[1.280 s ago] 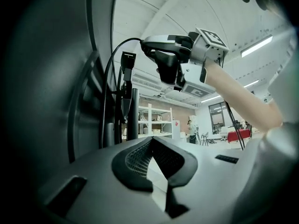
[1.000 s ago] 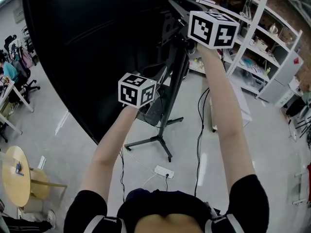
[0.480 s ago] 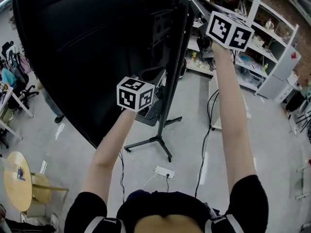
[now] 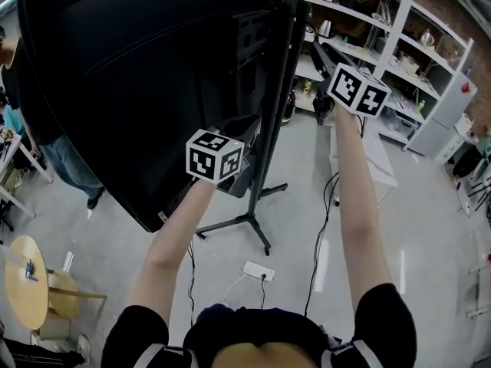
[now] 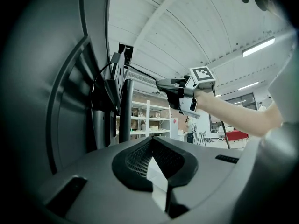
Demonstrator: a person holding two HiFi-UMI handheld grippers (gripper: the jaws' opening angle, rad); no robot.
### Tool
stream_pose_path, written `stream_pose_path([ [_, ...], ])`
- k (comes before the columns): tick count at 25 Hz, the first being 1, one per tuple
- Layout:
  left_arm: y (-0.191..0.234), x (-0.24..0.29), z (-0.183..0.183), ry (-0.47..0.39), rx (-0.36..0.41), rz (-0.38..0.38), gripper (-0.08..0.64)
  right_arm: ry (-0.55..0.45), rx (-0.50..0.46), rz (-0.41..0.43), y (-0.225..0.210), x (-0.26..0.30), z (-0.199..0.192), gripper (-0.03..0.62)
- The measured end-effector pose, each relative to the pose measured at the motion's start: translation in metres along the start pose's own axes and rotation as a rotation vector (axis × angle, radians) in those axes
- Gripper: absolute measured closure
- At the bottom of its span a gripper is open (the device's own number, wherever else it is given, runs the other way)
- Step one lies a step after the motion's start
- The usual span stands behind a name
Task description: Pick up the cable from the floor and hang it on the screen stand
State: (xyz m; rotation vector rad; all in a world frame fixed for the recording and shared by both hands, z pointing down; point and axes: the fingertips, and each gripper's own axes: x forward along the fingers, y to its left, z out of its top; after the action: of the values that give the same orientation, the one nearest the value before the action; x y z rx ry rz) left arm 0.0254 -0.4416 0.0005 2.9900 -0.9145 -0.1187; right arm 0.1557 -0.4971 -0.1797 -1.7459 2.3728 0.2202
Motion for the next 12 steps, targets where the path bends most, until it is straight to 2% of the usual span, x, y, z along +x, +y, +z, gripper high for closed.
stream_pose_path([
  [7, 0.002, -0.010, -0.023, 0.020, -0.002, 0.024, 0.552, 0.054, 0.056, 0.041, 0.016, 0.000, -0.058, 0.457],
  [12, -0.004, -0.020, -0.037, 0.016, -0.009, 0.034, 0.552, 0.075, 0.081, 0.083, 0.035, 0.000, -0.082, 0.457],
])
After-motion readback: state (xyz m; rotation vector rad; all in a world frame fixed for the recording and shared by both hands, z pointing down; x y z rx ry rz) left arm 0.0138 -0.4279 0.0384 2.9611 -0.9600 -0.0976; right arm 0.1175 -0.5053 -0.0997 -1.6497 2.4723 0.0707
